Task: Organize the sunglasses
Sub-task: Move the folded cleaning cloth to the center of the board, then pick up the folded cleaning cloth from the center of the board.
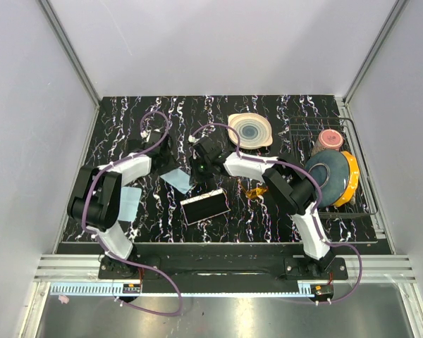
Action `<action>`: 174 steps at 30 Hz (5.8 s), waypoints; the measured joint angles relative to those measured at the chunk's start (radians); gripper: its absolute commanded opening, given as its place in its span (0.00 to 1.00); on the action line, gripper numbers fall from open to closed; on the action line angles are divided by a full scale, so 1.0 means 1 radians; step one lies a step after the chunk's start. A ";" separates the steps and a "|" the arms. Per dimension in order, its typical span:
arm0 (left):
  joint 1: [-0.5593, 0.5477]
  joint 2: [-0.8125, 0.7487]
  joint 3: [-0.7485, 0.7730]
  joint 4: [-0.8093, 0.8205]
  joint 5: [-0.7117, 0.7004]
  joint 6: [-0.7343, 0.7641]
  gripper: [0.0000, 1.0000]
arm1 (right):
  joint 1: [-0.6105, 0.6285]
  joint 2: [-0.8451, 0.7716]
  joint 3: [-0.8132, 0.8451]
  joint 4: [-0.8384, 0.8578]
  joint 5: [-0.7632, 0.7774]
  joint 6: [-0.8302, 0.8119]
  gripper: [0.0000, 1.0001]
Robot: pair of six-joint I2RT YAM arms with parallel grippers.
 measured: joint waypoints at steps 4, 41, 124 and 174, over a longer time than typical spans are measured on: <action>0.000 0.051 0.004 0.002 0.023 -0.002 0.40 | -0.001 0.000 -0.003 -0.019 0.016 -0.008 0.15; 0.055 0.005 0.074 -0.088 -0.069 0.045 0.67 | -0.048 0.004 0.035 -0.055 0.127 0.005 0.43; 0.086 -0.026 -0.023 -0.082 0.027 0.008 0.57 | -0.064 0.121 0.246 -0.173 0.233 -0.088 0.29; 0.049 0.045 0.011 -0.061 0.017 -0.025 0.39 | -0.014 0.169 0.370 -0.347 0.339 -0.074 0.00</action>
